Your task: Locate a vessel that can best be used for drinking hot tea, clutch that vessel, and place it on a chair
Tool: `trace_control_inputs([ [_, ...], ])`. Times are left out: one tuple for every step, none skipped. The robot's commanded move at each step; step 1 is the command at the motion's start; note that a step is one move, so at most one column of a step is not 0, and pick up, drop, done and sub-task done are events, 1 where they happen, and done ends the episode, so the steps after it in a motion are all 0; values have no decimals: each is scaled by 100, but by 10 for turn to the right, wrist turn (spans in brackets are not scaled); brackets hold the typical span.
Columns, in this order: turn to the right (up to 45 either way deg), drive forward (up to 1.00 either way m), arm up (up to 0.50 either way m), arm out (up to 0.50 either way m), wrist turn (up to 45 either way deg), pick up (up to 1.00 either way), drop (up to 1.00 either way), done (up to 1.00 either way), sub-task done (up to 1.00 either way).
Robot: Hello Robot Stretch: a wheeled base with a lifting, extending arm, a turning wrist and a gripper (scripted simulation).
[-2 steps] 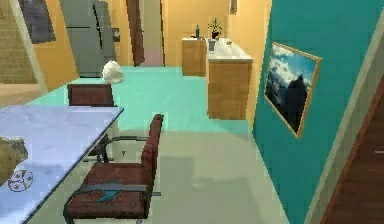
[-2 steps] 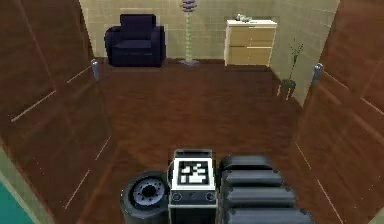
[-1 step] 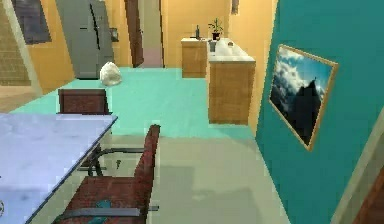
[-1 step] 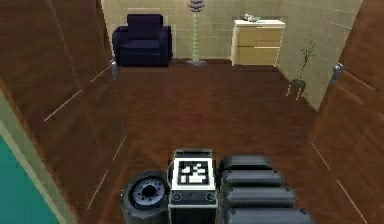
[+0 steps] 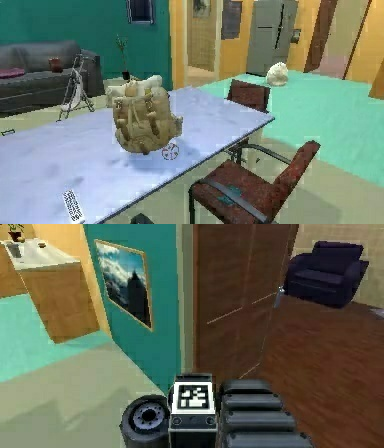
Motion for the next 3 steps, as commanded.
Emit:
trace_control_inputs([
  [-450,0,0,0,0,0,0,0,0],
  [-450,0,0,0,0,0,0,0,0],
  [-270,0,0,0,0,0,0,0,0],
])
